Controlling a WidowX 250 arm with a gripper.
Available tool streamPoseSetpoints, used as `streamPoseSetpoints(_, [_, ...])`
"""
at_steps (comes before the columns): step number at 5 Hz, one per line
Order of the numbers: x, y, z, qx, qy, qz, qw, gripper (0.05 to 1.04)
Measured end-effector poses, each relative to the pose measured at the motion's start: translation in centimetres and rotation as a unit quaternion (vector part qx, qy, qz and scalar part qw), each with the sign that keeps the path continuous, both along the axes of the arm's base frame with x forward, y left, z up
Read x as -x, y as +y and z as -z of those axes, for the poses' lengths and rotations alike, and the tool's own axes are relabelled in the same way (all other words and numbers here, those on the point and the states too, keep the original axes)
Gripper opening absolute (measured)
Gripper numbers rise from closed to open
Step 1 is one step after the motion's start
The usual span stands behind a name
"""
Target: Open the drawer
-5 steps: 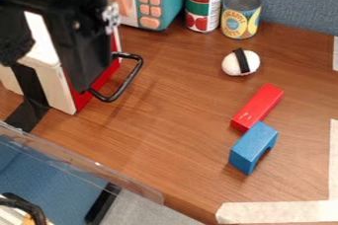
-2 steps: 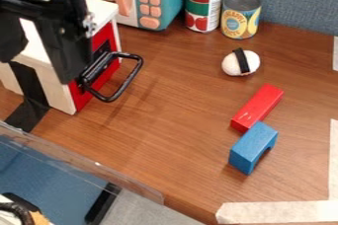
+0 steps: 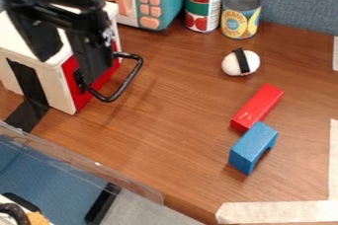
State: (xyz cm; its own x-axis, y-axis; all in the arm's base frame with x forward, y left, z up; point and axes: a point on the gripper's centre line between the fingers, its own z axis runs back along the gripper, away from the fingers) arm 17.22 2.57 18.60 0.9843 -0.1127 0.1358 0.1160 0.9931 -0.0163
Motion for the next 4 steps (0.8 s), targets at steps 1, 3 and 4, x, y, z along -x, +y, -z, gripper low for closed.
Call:
streamPoseSetpoints(1, [-2.4, 0.5, 2.4, -0.011, -0.018, 0.031, 0.9993, 1.0])
streamPoseSetpoints(3, [-6.6, 0.3, 6.2, -0.097, -0.066, 0.014, 0.993, 1.0])
streamPoseSetpoints(4, [-7.7, 0.6, 7.6, -0.136, -0.06, 0.008, 0.9888, 1.0])
